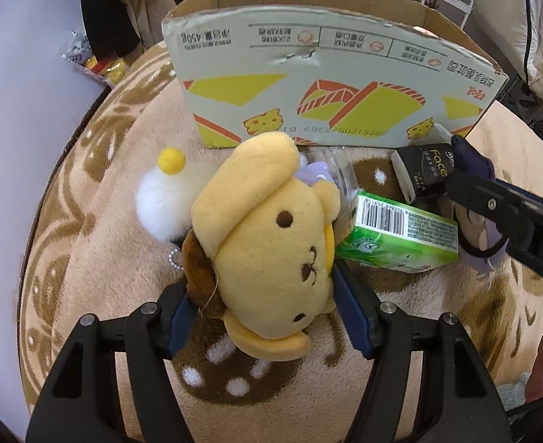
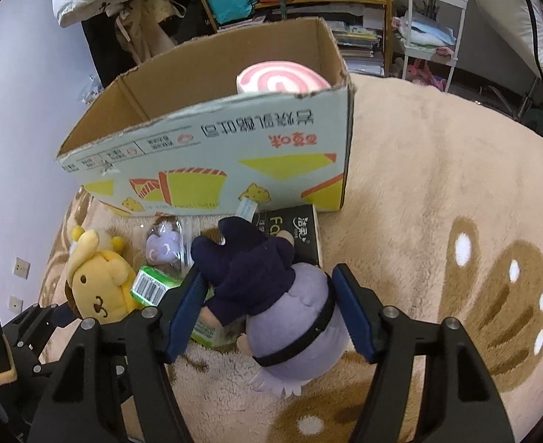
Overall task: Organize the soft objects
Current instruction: 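Close the left tool on the yellow dog while the right tool grips the purple doll, then lift the yellow dog with the left tool while the right tool carries the doll over the box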
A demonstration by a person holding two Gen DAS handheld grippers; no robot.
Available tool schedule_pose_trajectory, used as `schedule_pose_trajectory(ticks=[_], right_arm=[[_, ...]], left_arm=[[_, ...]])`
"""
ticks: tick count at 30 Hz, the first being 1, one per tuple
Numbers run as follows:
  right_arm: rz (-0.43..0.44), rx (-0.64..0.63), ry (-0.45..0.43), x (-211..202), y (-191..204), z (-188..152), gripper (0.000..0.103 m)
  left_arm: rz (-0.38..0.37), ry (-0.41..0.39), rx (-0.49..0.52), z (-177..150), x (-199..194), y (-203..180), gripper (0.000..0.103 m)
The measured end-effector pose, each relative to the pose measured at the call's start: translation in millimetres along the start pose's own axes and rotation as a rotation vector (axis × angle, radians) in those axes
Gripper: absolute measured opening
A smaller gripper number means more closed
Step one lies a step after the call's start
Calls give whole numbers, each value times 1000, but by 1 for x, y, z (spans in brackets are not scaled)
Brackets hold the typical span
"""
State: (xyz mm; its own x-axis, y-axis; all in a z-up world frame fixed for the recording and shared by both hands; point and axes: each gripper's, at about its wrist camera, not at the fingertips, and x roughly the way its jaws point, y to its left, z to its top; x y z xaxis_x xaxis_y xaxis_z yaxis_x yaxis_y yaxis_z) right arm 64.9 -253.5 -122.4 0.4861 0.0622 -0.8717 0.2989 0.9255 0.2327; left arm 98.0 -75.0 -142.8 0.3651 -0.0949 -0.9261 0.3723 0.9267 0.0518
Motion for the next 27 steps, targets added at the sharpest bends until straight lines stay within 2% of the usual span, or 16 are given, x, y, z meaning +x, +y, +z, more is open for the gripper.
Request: schedule_pose_trajectory(ticks=[9, 17, 27], right_arm=[[9, -39, -77, -20, 8, 5, 73], [19, -67, -144, -41, 15, 7, 73], [58, -90, -286, -79, 20, 14, 72]], left_arm=[[45, -97, 11, -3, -31, -5, 67], [63, -175, -25, -3, -57, 10, 67], [73, -360, -52, -3, -99, 28, 67]])
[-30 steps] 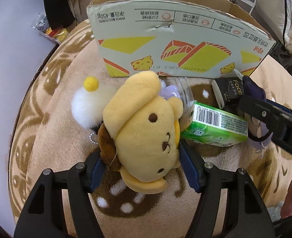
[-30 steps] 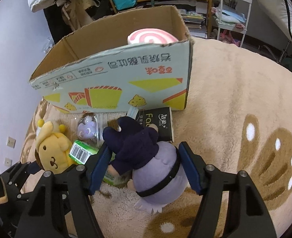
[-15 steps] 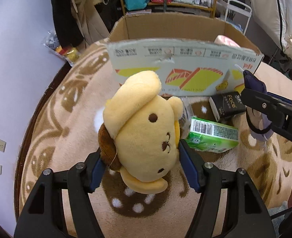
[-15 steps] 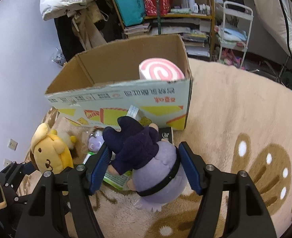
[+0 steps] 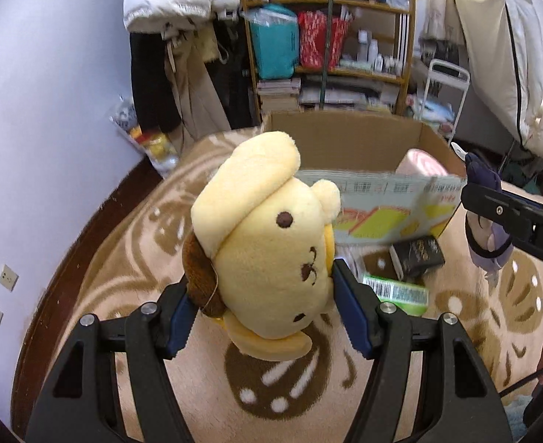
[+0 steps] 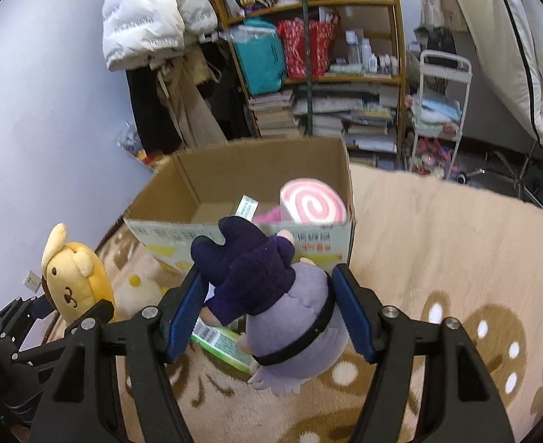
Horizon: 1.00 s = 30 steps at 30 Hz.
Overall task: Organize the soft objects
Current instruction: 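Lift the yellow dog with the left tool while the right tool carries the doll over the box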
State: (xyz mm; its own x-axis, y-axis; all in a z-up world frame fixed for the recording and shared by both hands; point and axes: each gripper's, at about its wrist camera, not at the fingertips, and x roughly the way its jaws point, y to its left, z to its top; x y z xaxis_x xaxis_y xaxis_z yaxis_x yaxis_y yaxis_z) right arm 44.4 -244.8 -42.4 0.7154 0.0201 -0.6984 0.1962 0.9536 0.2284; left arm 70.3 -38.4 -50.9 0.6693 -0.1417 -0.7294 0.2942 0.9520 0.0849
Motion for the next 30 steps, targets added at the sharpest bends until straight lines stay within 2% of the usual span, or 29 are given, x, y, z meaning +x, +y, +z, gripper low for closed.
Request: schedule_pose_trajectory(ticks=[4, 11, 19, 23, 30], right_arm=[[6, -9, -43, -9, 2, 10, 72], [7, -7, -101, -22, 2, 22, 72], [4, -19, -166, -32, 2, 39, 72], [1, -38, -206, -36, 4, 55, 72], [25, -54, -268, -41, 4, 85, 73]], left_arm=[[-18, -43, -12, 9, -12, 8, 67], [16, -160, 41, 21, -35, 12, 67], [42, -239, 63, 36, -44, 14, 68], [58, -336, 91, 47, -56, 6, 68], [47, -461, 120, 73, -64, -9, 68]])
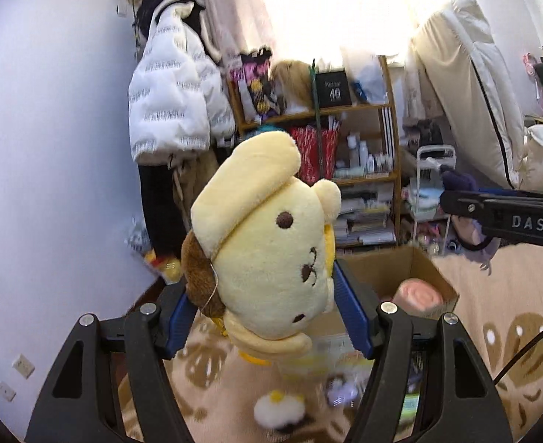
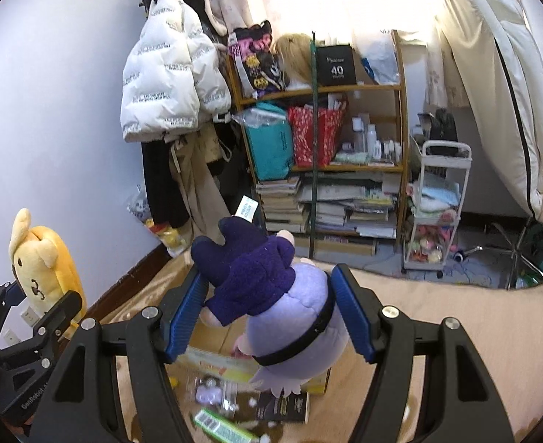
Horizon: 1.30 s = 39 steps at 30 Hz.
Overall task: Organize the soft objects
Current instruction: 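Lift the yellow dog with the left tool while the right tool carries the doll over the box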
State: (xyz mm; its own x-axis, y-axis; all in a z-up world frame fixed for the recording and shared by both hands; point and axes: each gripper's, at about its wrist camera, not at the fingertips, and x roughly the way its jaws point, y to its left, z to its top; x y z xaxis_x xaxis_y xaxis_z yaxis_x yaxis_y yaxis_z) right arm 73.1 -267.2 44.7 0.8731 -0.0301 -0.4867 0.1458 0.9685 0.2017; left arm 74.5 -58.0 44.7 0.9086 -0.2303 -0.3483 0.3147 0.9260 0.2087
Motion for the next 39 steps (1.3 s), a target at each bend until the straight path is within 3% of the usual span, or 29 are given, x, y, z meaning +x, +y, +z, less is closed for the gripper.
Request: schedule_pose_trajectory(ticks=[4, 8, 25, 39], right_arm=[[41, 36, -20, 9, -4, 11, 73], [41, 39, -16, 20, -7, 14, 73], [42, 75, 77, 76, -31, -19, 73], [85, 78, 109, 93, -30, -29, 73]], left_arm=[[17, -50, 30, 17, 11, -7, 68], [6, -44, 18, 20, 27, -8, 68], [-64, 131, -38, -10, 101, -8, 69], [-99, 182, -31, -23, 121, -17, 70]])
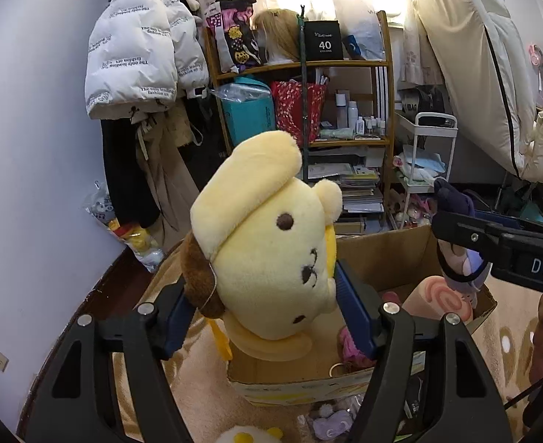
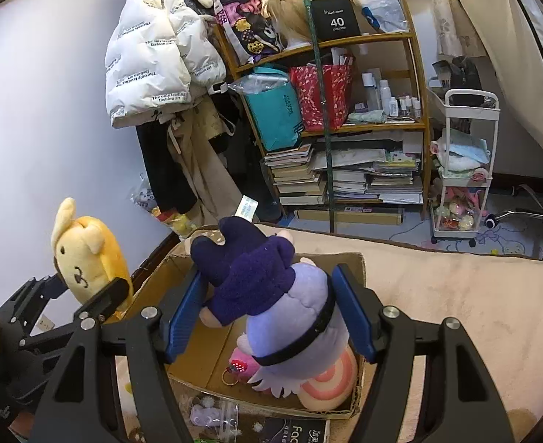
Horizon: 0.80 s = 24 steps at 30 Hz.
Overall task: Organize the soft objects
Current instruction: 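Lift the yellow dog with the left tool while the right tool carries the doll over the box, then open both tools over the box, dropping the yellow dog and purple doll inside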
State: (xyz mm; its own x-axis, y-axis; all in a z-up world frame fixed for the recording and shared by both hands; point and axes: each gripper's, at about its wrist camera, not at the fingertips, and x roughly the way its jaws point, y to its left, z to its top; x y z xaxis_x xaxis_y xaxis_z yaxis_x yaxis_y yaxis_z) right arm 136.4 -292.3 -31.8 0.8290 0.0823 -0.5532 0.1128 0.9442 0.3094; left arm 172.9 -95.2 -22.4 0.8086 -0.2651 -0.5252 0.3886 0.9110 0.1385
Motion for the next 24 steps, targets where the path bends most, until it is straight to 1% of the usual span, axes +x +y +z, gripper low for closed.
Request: schedule_pose_trajectory(ticks=[3, 6, 9, 10, 12, 14, 16, 18, 21, 24], right_arm=[[13, -11, -11, -1, 2, 0, 73], [31, -13, -11, 1, 5, -1, 74], [41, -1, 6, 6, 3, -3, 75], [43, 2, 14, 7, 2, -4, 75], [41, 15, 30, 11, 0, -6, 75], [42, 30, 41, 14, -3, -8, 75], [45, 39, 50, 15, -6, -7, 76], [48, 41, 55, 16, -7, -7, 76], [50, 46, 59, 16, -9, -8, 78], [42, 41, 59, 17, -8, -8, 79]], left_arm=[[-13, -4, 4, -1, 0, -2, 72], [-34, 9, -4, -2, 4, -2, 74], [-39, 23, -11, -4, 8, -1, 78], [-36, 29, -11, -5, 10, -1, 79], [-31, 51, -8, -6, 13, -1, 84], [-33, 68, -10, -7, 16, -1, 85], [-5, 73, -17, -9, 17, 0, 86], [1, 83, -23, -10, 18, 2, 93], [2, 100, -41, -12, 20, 8, 94], [19, 116, -33, -15, 21, 11, 96]])
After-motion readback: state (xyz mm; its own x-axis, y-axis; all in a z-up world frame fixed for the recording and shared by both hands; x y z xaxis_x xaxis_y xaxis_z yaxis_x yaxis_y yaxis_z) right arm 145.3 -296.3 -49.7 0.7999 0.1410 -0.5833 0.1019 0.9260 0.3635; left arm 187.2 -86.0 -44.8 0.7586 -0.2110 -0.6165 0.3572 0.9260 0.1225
